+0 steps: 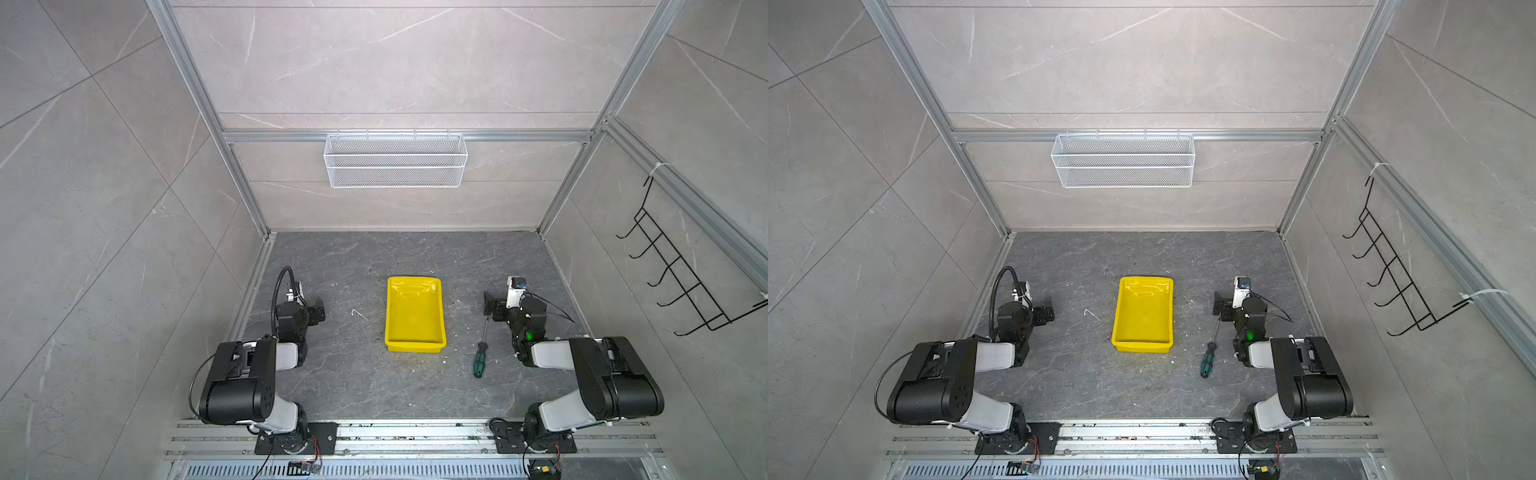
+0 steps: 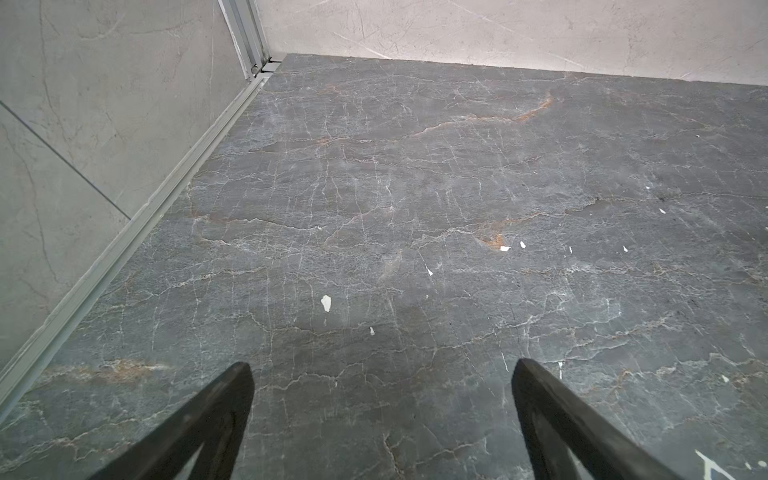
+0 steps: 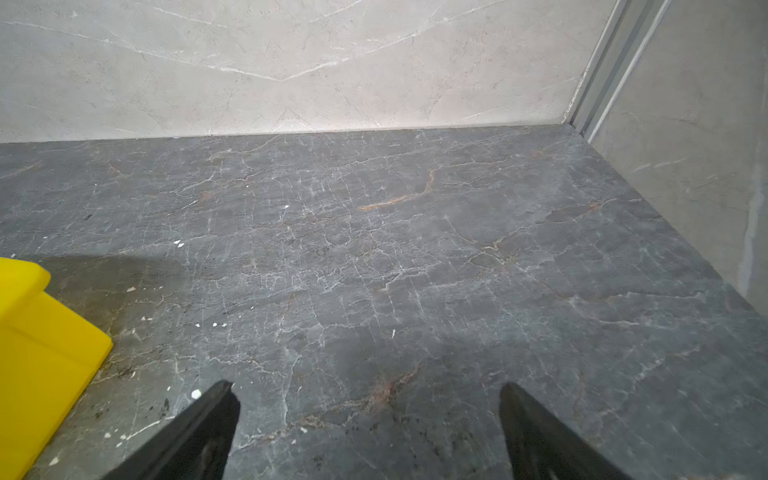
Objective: Put the screwdriver in the bin
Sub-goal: Pick up the screwdriver from the middle-right of the table.
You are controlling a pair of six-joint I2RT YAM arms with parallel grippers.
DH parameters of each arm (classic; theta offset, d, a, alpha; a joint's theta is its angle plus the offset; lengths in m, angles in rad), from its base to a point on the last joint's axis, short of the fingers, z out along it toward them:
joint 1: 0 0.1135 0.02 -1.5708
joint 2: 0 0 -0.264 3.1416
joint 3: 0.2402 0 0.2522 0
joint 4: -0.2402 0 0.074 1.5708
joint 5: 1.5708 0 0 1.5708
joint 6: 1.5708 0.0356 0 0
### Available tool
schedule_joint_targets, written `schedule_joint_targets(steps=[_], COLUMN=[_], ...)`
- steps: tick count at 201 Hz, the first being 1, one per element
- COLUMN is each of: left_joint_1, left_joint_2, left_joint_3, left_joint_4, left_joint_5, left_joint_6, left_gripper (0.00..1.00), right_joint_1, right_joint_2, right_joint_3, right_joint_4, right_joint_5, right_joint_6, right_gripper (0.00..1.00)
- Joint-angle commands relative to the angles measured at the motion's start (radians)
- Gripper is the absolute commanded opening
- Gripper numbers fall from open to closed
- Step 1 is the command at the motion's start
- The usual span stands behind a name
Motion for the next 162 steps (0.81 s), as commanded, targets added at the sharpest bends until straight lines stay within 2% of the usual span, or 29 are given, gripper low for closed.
schedule_joint_targets(steps=[1, 162], left_joint_1=[0.005, 0.024], left_joint_2=[0.003, 0.005], left_joint_3=[0.022, 0.035], left_joint_4=[0.021, -0.002], left_joint_5=[-0.006, 0.044], left_joint_6=[0.011, 0.003], left_gripper=[1.00, 1.00], right_joint_1=[0.005, 0.005], right_joint_2=[0.007, 0.007], right_joint_3=[0.016, 0.016], right_joint_4=[-0.010, -0.009], right_joint_5=[0.009, 0.009], right_joint_6=[0.003, 0.002], right_gripper=[0.99, 1.00])
